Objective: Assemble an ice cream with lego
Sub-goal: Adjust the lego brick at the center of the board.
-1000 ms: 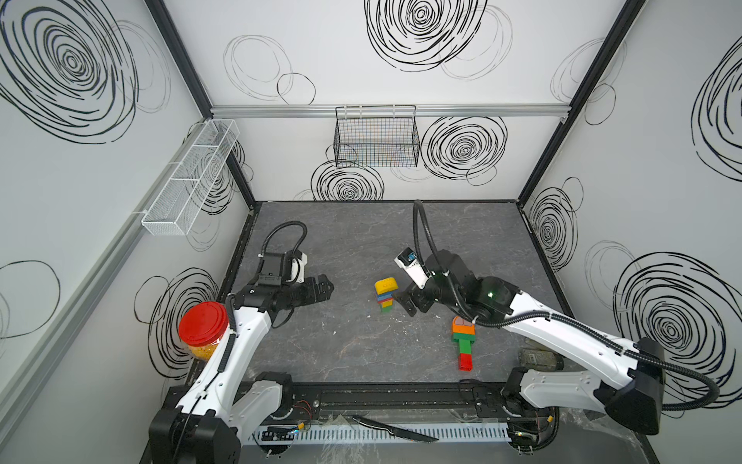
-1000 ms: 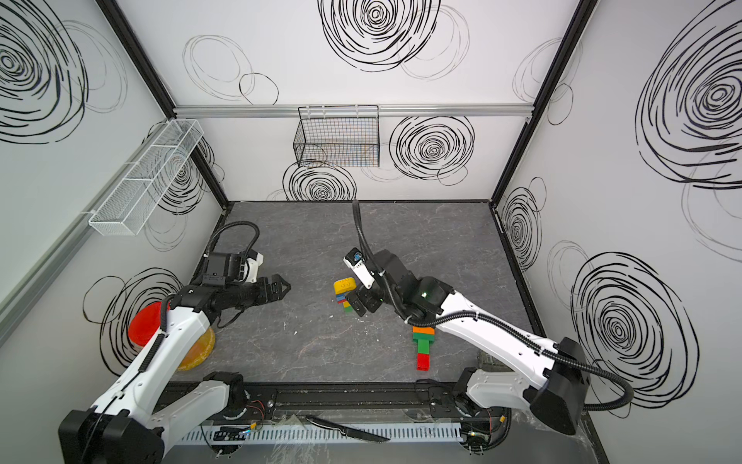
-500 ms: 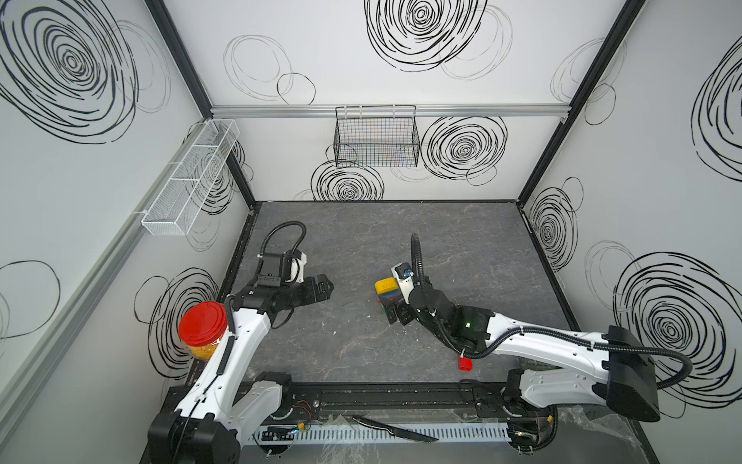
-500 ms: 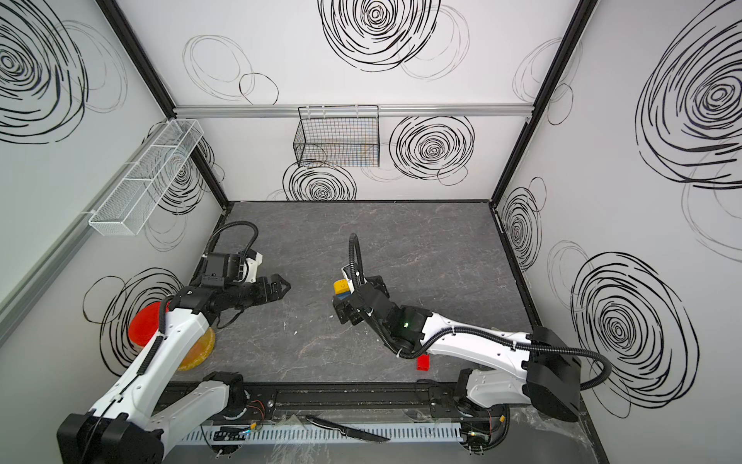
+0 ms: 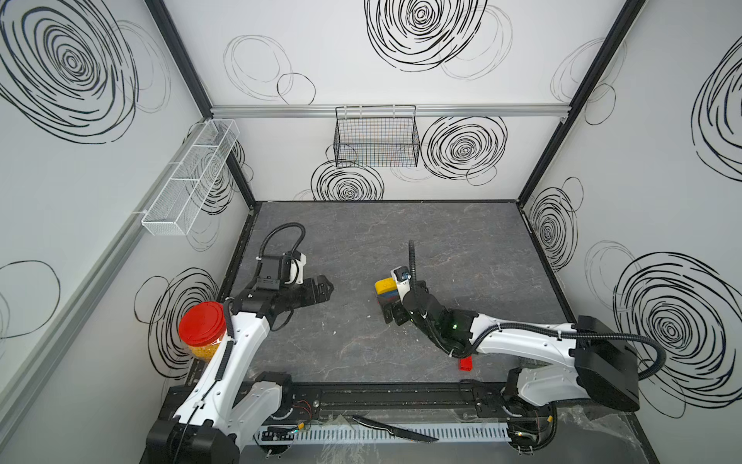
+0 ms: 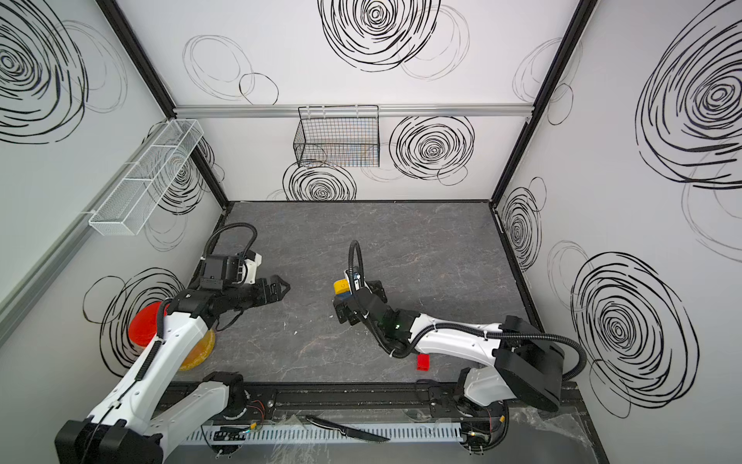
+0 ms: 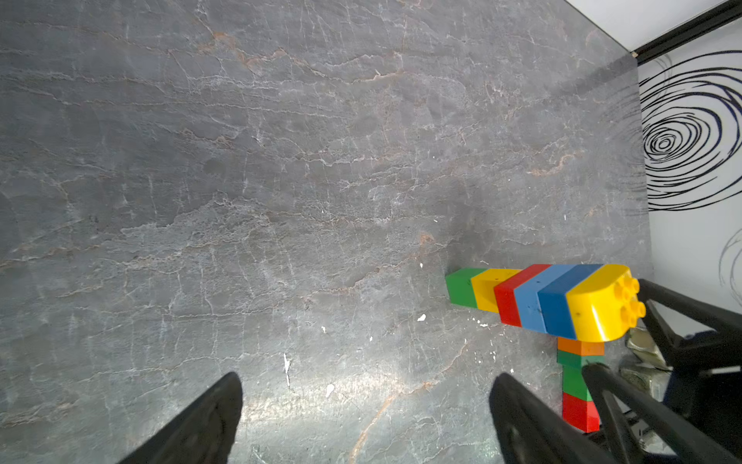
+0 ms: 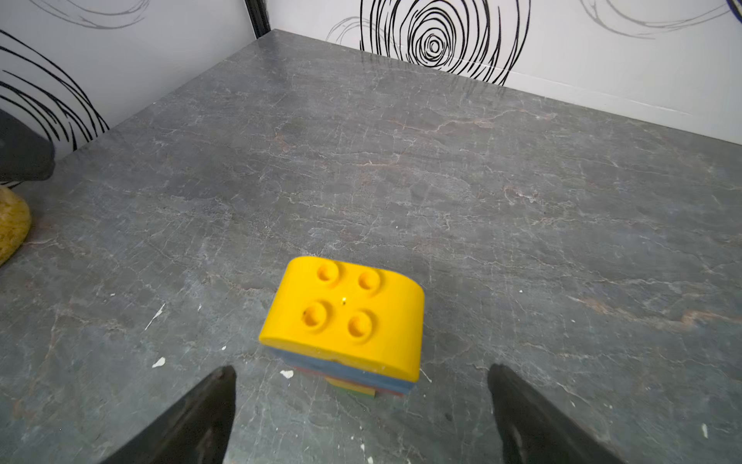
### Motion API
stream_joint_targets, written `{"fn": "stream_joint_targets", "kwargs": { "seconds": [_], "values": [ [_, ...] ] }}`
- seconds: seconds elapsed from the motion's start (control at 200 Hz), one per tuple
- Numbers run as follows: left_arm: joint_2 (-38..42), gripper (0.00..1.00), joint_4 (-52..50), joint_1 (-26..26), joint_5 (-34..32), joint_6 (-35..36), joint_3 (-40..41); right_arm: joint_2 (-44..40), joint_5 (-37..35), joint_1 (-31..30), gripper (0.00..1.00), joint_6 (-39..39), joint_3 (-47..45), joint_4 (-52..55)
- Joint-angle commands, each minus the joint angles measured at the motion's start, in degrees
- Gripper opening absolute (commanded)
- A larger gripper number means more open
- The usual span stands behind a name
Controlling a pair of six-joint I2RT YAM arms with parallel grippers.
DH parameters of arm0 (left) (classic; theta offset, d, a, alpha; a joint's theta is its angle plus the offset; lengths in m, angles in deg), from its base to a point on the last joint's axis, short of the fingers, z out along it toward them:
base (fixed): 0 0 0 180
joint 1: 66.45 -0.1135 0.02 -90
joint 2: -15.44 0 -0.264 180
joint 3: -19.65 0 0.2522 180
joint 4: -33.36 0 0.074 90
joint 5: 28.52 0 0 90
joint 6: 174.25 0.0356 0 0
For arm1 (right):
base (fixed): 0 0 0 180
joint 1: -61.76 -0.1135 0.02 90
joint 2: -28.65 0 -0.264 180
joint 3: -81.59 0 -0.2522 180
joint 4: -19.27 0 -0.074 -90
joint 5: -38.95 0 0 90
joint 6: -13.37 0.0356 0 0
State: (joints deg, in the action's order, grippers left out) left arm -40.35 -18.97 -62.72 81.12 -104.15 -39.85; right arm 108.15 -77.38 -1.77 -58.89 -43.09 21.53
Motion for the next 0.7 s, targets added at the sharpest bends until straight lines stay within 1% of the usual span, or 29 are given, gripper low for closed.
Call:
{"fn": "stream_joint_targets", "kwargs": {
  "seconds": [0.0, 0.225, 0.38, 0.58, 0.696],
  "values": [
    [0.84, 0.99, 0.01, -0.34, 0.49, 0.93, 0.14, 1.17, 0.23, 0.42, 1.0, -0.13, 0.62, -3.87],
    [1.43, 0.99, -0.45, -0.54, 0.44, 1.0, 0.03, 2.84, 0.74, 0.22, 1.0, 0.5, 0.19, -6.62],
    [1.89, 0.99, -1.14, -0.61, 0.15, 1.13, -0.23, 3.72, -1.13, -0.02, 1.0, 1.19, -0.07, -7.22],
    [2.52, 0.99, -1.66, -0.69, -0.07, 1.34, -0.06, 5.18, -1.63, -0.1, 1.0, 1.6, 0.53, -8.26],
    [2.88, 0.99, -1.86, -0.69, -0.3, 1.37, 0.03, 5.75, -1.77, -0.11, 0.95, 1.99, 0.8, -8.26]
  ]
}}
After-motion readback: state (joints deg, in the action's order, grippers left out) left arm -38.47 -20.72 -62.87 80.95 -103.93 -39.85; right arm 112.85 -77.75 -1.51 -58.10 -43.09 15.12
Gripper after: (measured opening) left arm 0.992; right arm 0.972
